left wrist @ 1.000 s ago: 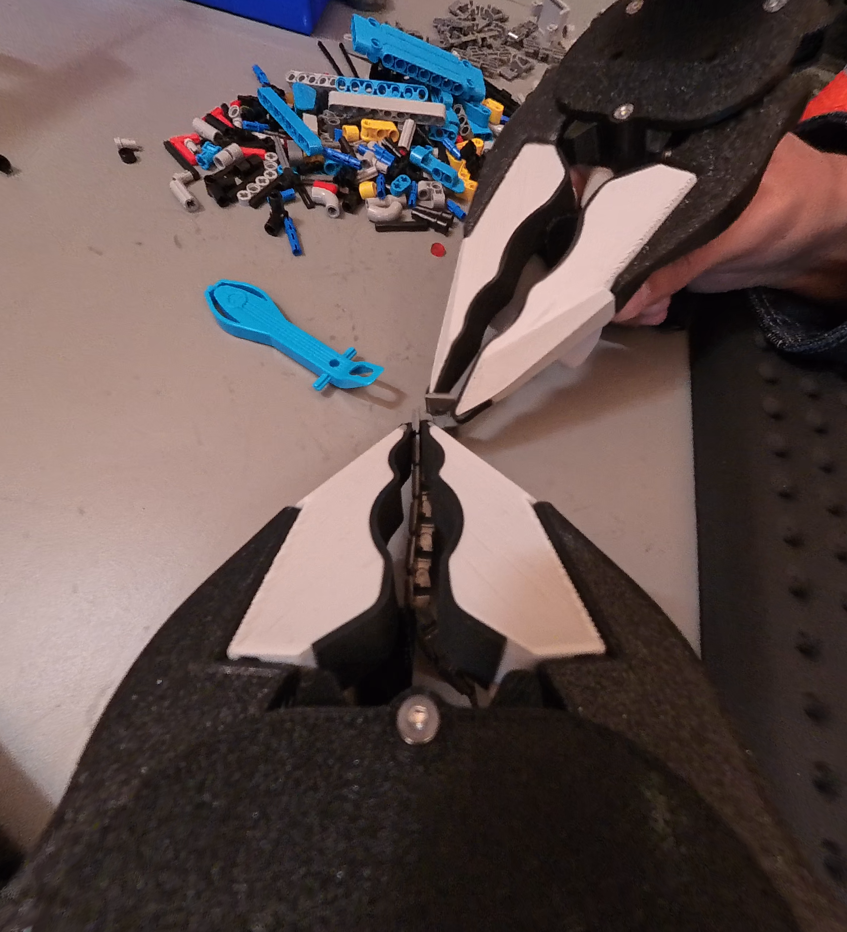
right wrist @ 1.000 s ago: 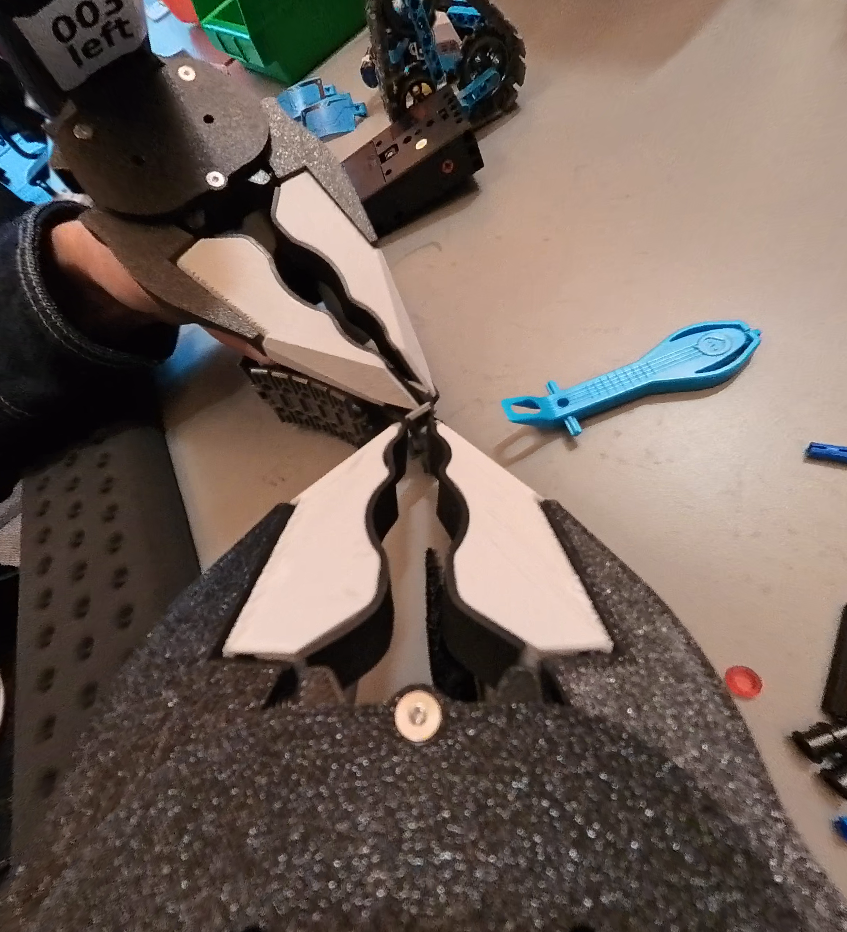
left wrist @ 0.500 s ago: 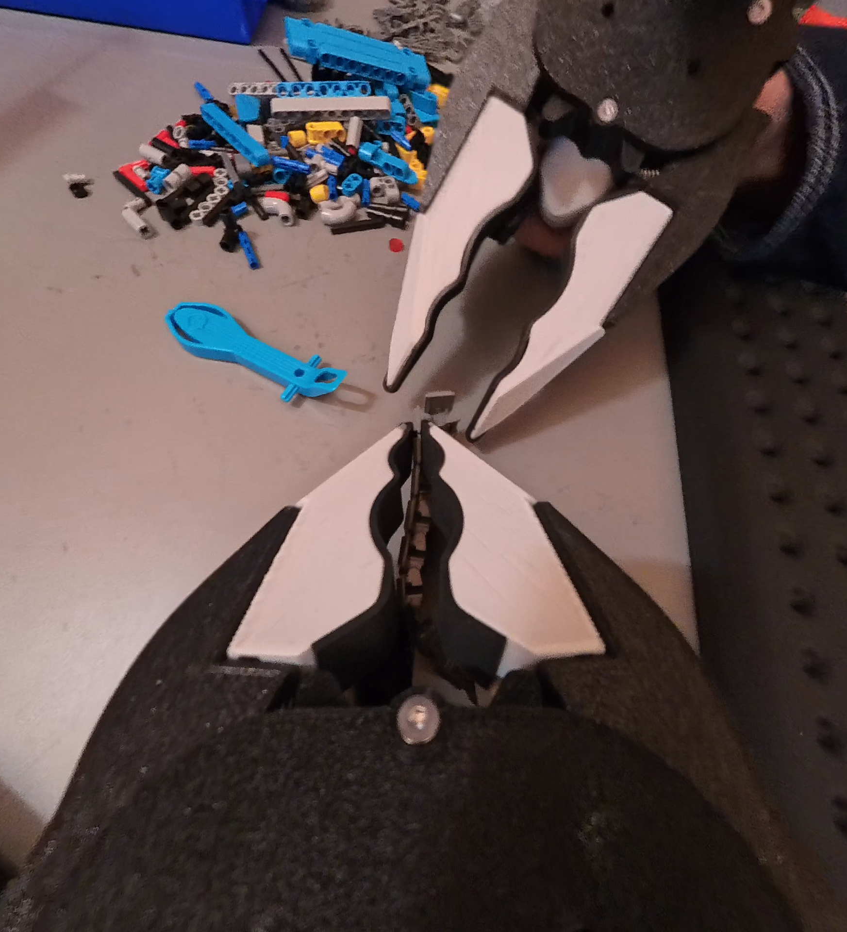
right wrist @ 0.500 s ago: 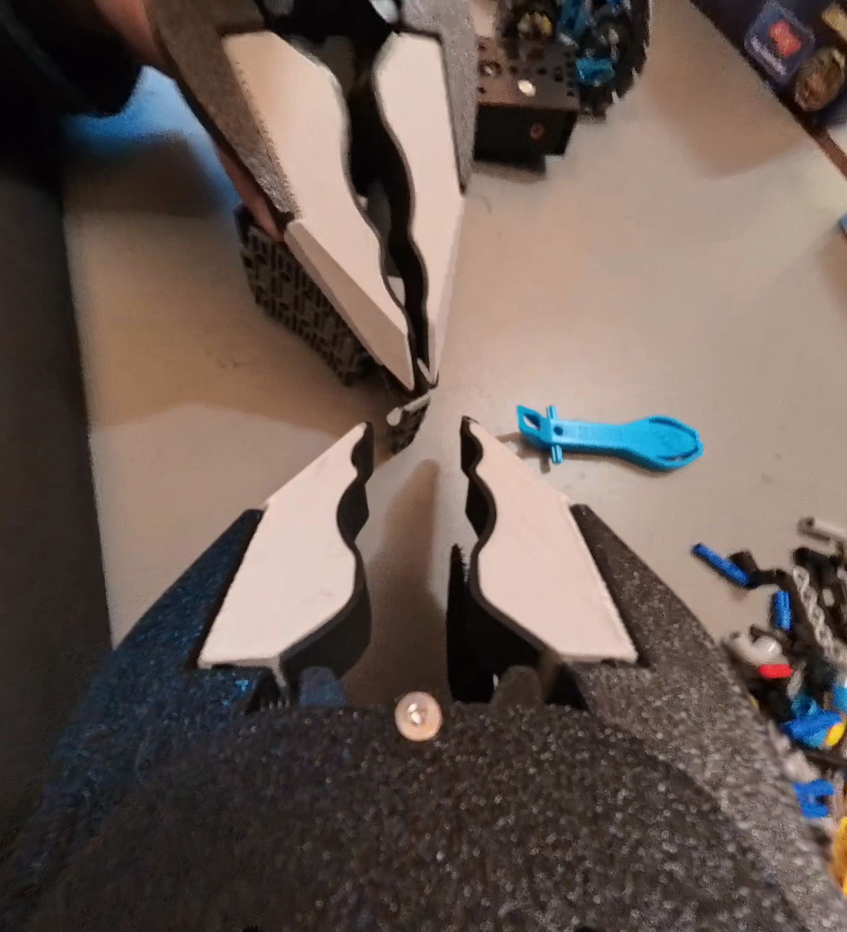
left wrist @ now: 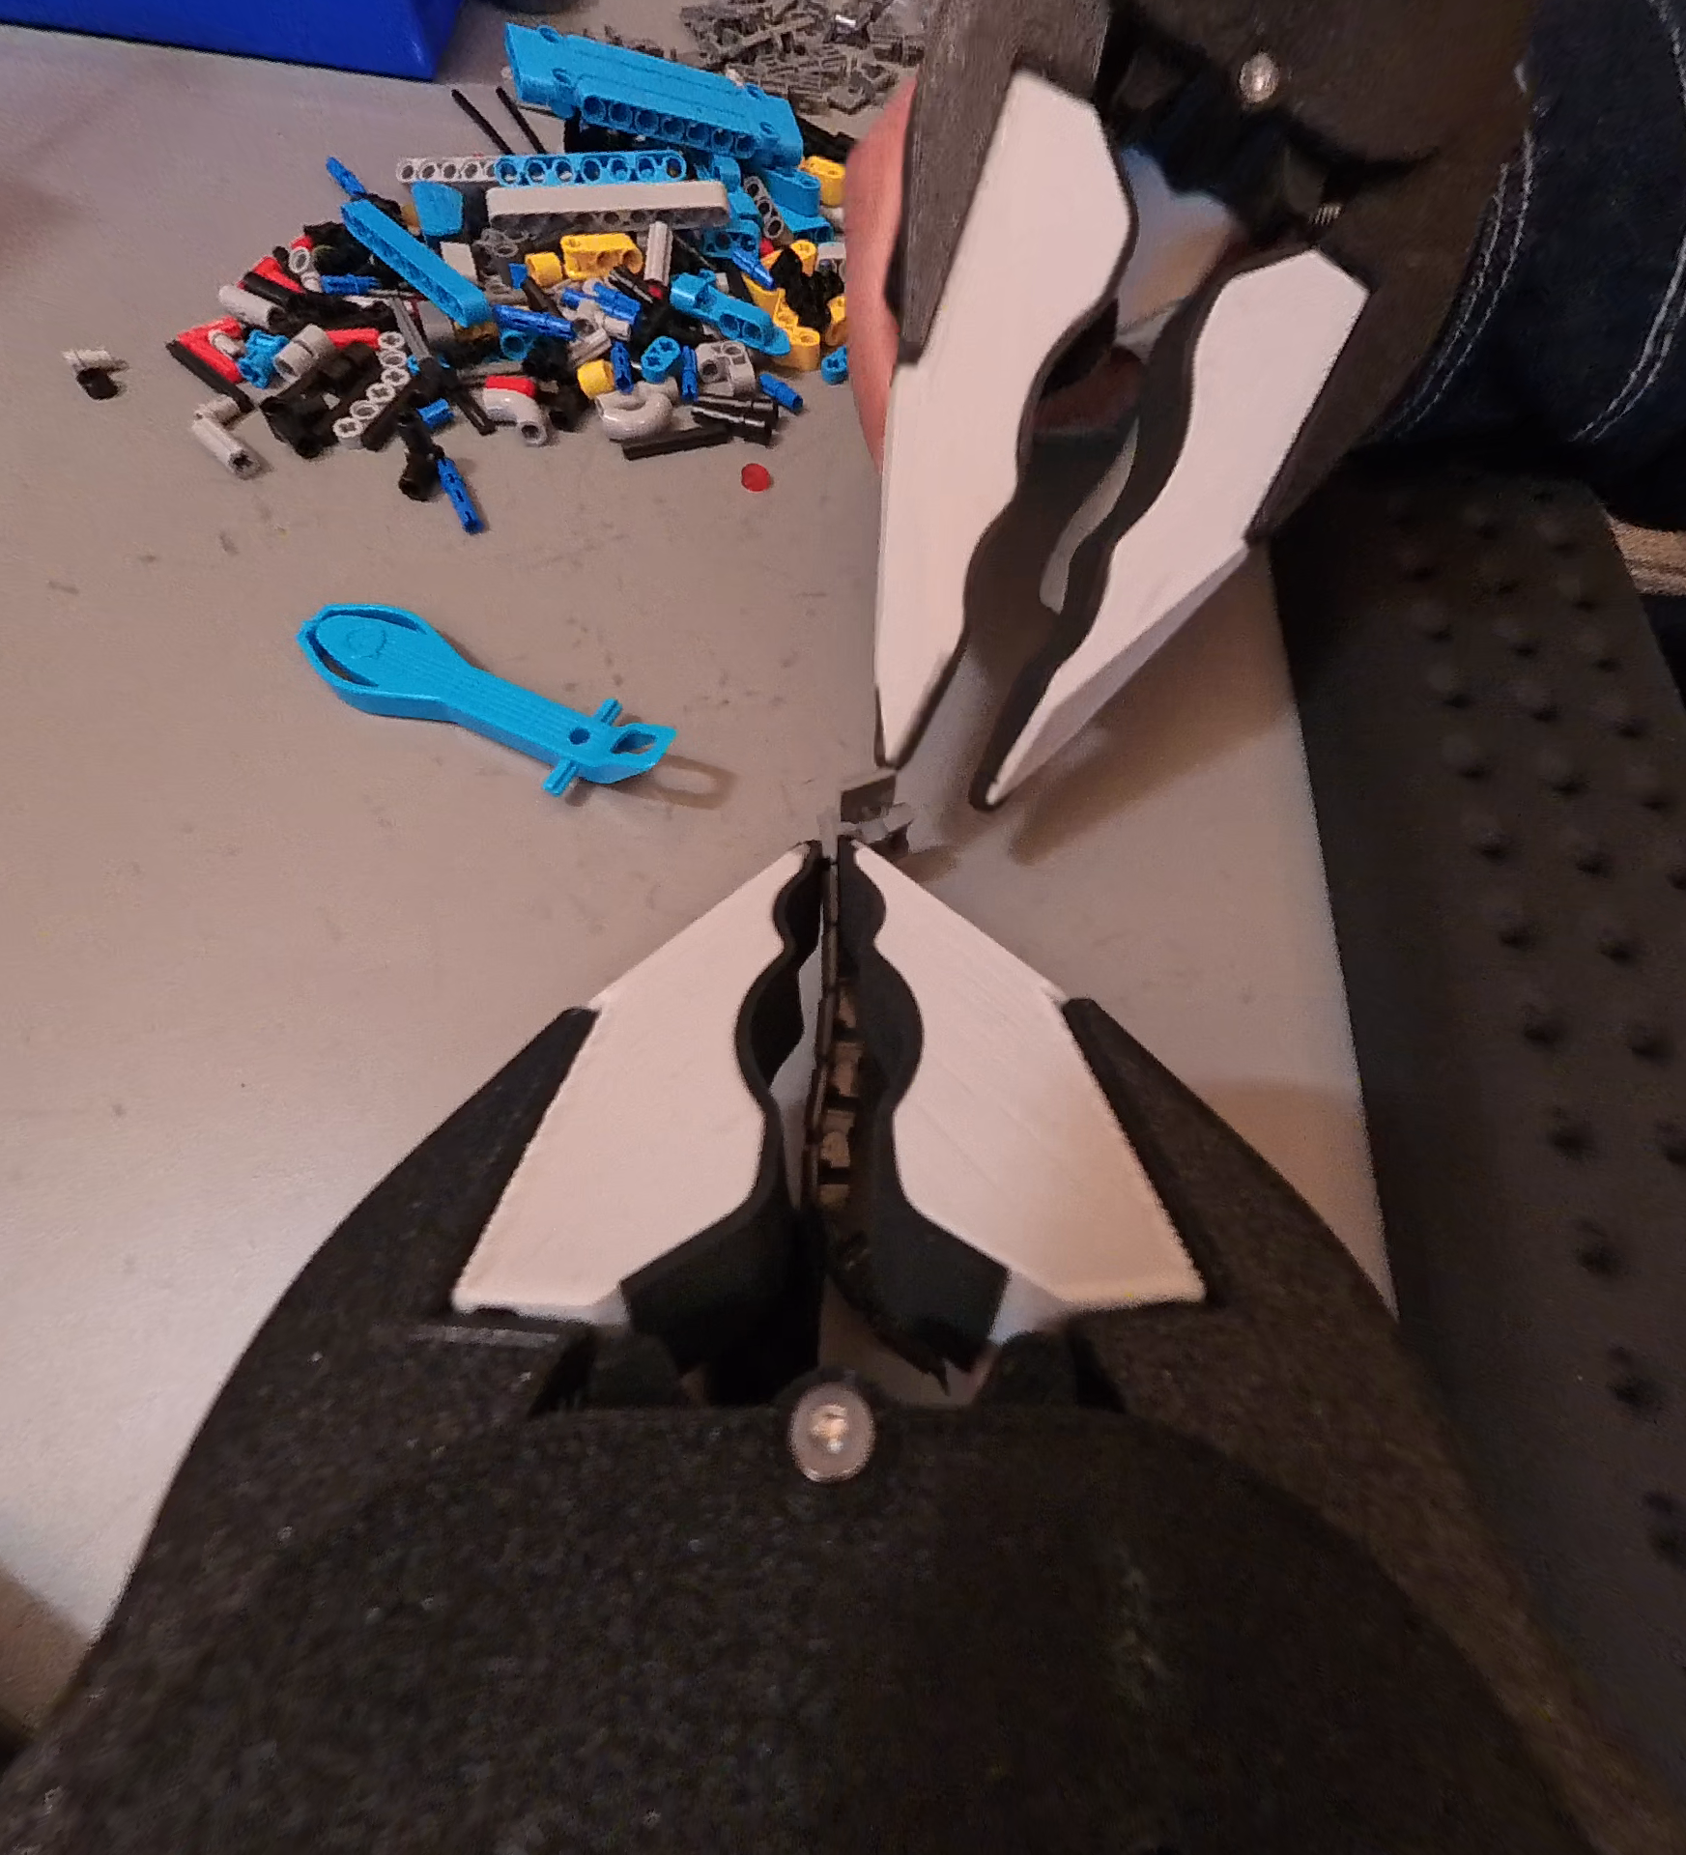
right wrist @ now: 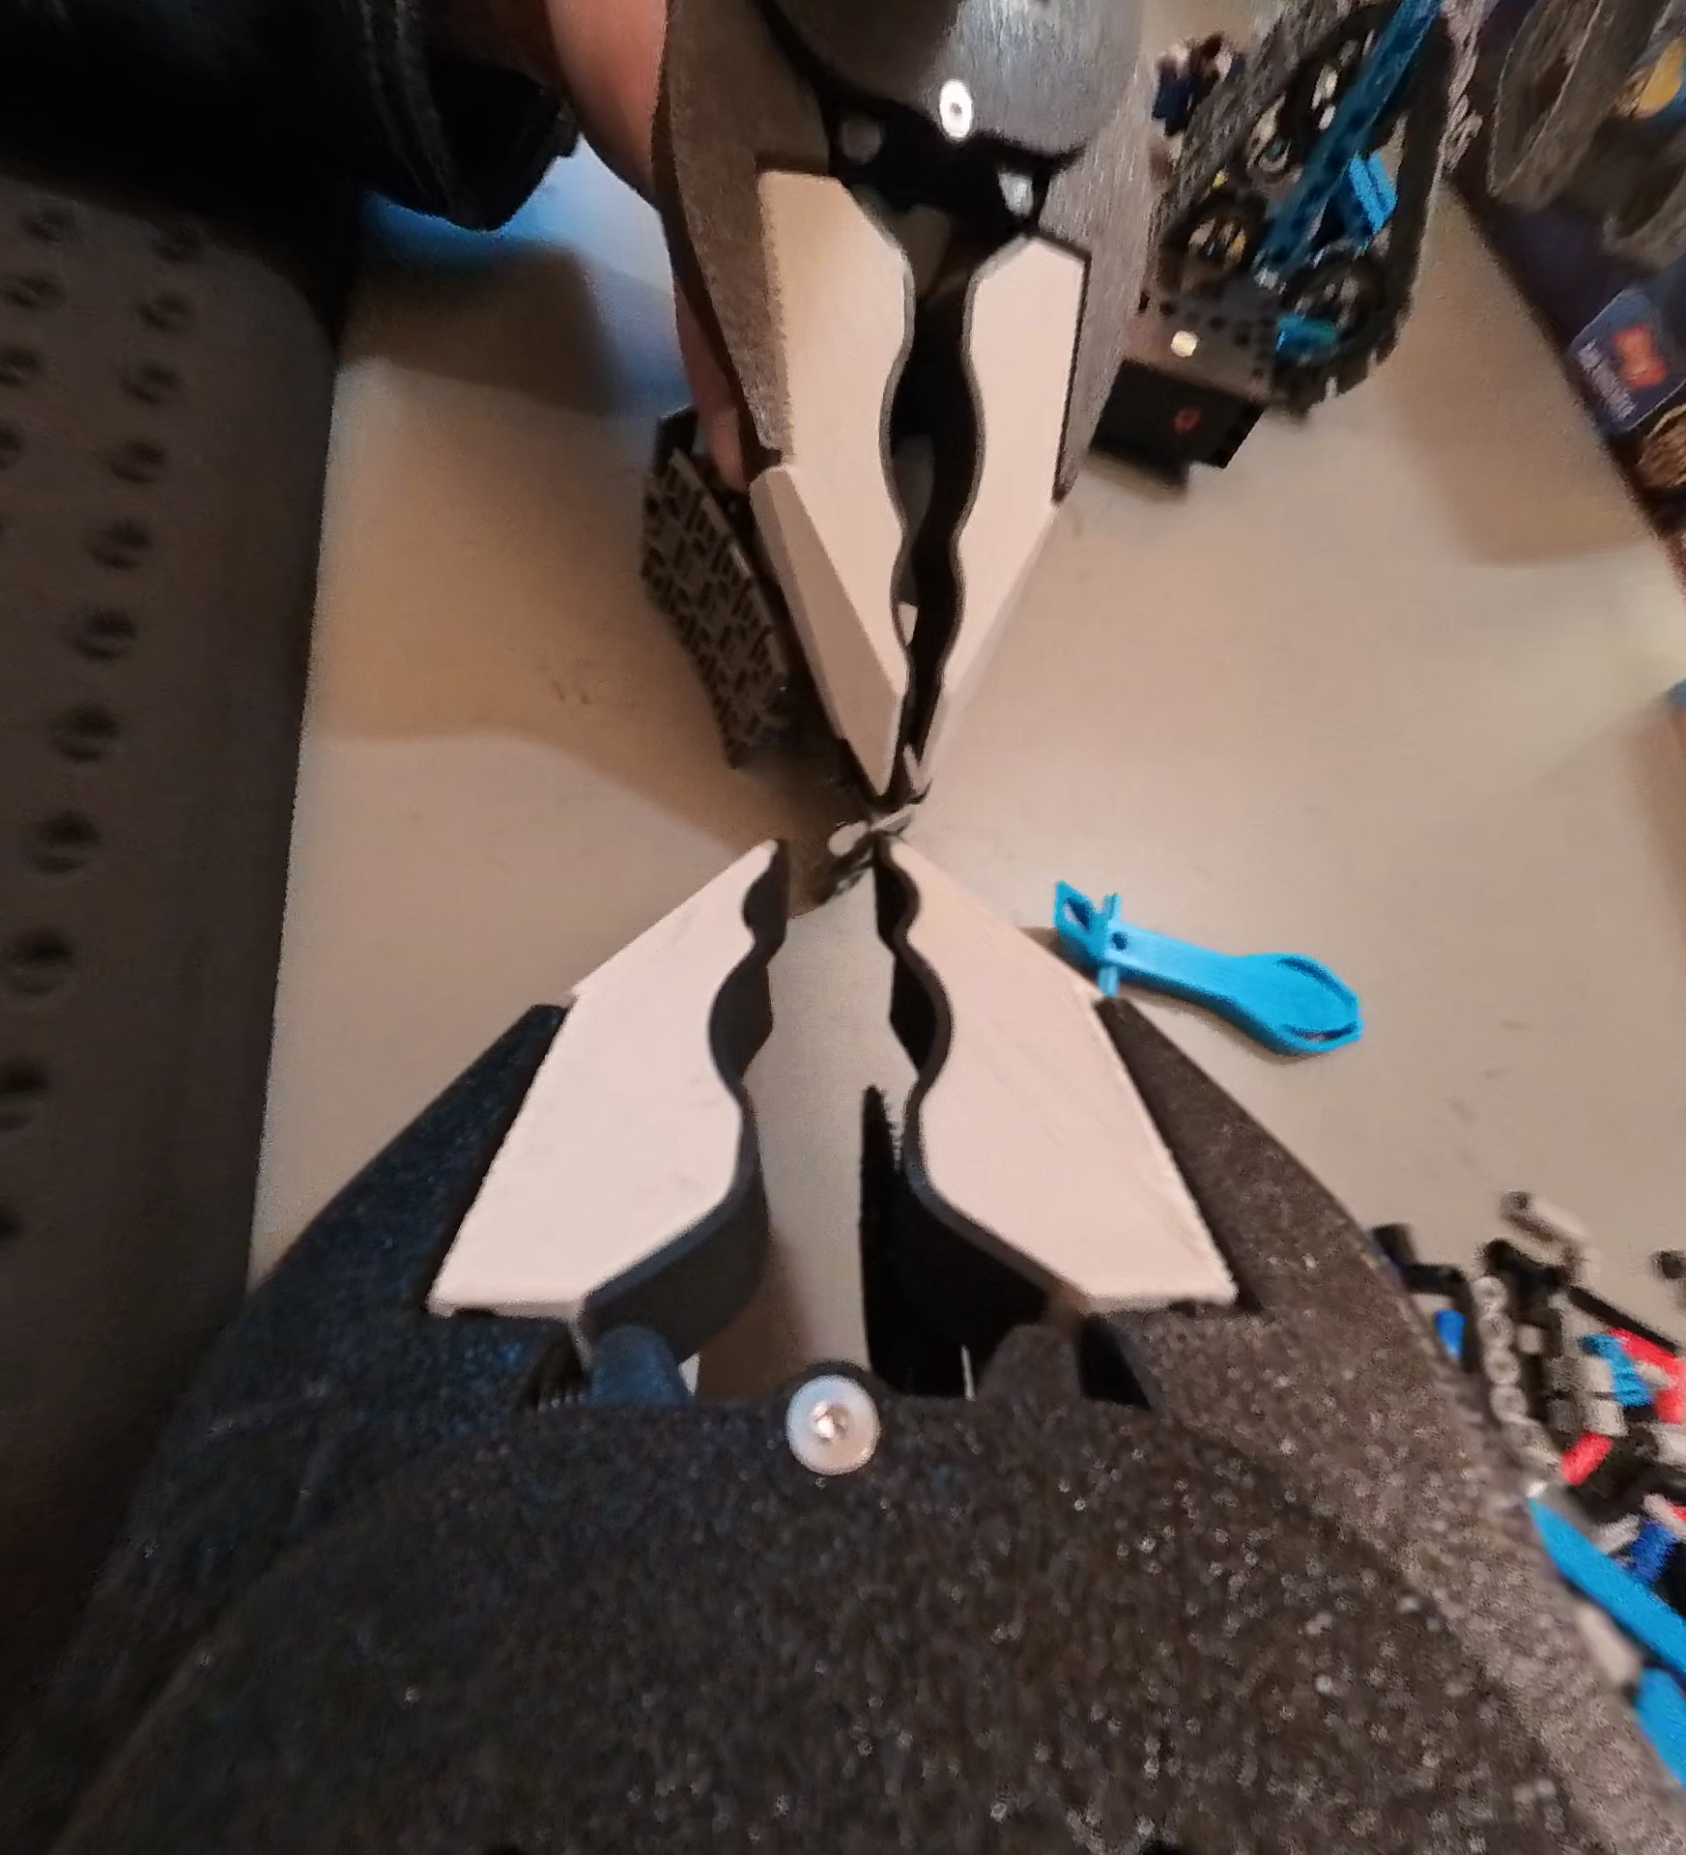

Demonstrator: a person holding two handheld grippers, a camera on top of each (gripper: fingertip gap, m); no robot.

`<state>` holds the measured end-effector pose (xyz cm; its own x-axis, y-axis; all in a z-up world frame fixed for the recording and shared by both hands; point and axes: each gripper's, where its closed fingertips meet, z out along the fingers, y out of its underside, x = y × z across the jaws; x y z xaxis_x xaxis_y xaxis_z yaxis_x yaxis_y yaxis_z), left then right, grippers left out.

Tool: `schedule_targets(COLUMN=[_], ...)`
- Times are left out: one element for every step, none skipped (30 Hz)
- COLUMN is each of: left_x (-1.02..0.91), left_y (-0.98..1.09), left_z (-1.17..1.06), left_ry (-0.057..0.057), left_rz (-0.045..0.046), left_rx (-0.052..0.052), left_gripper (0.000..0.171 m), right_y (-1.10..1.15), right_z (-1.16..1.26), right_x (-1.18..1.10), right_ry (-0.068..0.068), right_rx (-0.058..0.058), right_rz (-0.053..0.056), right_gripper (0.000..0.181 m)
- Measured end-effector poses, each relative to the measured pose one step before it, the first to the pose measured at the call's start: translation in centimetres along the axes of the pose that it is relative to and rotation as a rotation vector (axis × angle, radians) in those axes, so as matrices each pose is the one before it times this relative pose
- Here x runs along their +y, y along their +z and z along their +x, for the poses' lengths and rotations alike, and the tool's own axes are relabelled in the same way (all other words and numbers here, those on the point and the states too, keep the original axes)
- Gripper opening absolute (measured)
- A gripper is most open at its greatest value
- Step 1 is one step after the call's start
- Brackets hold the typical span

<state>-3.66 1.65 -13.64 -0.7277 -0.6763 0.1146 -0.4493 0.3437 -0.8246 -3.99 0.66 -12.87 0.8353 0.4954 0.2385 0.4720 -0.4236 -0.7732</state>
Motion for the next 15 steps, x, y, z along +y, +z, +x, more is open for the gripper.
schedule_targets(left_x=[0.015,0.024,0.017,0.011,0.004,-0.005,0.003,0.009,-0.001,0.008,-0.002,0.001,-0.006,-0.003,-0.006], left_y=[-0.012,0.005,0.011,0.001,0.001,-0.001,-0.003,-0.003,0.000,0.007,-0.003,0.001,0.004,-0.004,0.004], left_z=[0.176,0.176,0.150,0.081,-0.022,-0.035,0.006,0.010,-0.003,-0.009,-0.012,-0.020,-0.042,-0.024,-0.014], left_ry=[-0.0014,-0.0039,-0.0065,-0.0108,-0.0152,-0.0127,-0.0063,-0.0005,0.0019,0.0003,-0.0009,-0.0020,-0.0056,-0.0057,-0.0038], left_rz=[-0.00095,-0.00160,-0.00231,-0.00273,-0.00255,-0.00247,-0.00272,-0.00238,-0.00116,-0.00032,0.00001,-0.00014,-0.00016,-0.00020,-0.00058], left_rx=[0.0180,0.0205,0.0246,0.0257,0.0225,0.0187,0.0156,0.0100,0.0034,0.0003,-0.0003,0.0003,0.0011,0.0027,0.0045], left_gripper=[0.001,0.001,0.001,0.001,0.001,0.001,0.001,0.001,0.001,0.001,0.001,0.001,0.001,0.001,0.001], right_y=[-0.223,-0.195,-0.104,-0.042,0.081,0.126,0.102,0.101,0.091,-0.004,-0.088,-0.029,0.115,0.182,0.209], right_z=[0.239,0.170,0.252,0.128,0.010,0.097,0.029,0.102,0.134,0.191,0.114,-0.128,-0.347,-0.303,-0.369], right_x=[-0.312,-0.158,0.111,0.252,0.202,0.092,-0.089,-0.068,0.067,-0.009,-0.248,-0.192,0.039,0.048,0.037], right_ry=[-0.0276,-0.0320,-0.0421,-0.0540,-0.0690,-0.0944,-0.1205,-0.1314,-0.1420,-0.1382,-0.1174,-0.0912,-0.0632,-0.0405,-0.0344], right_rx=[0.0021,-0.0069,-0.0022,-0.0069,-0.0058,0.0132,0.0222,0.0322,0.0374,0.0433,0.0384,0.0151,-0.0061,-0.0065,-0.0079], right_rz=[0.0080,-0.0069,-0.0326,-0.0503,-0.0589,-0.0632,-0.0551,-0.0553,-0.0576,-0.0398,-0.0119,-0.0056,-0.0150,-0.0106,-0.0040], right_gripper=[0.021,0.024,0.028,0.030,0.032,0.035,0.036,0.036,0.035,0.031,0.027,0.026,0.026,0.027,0.029])
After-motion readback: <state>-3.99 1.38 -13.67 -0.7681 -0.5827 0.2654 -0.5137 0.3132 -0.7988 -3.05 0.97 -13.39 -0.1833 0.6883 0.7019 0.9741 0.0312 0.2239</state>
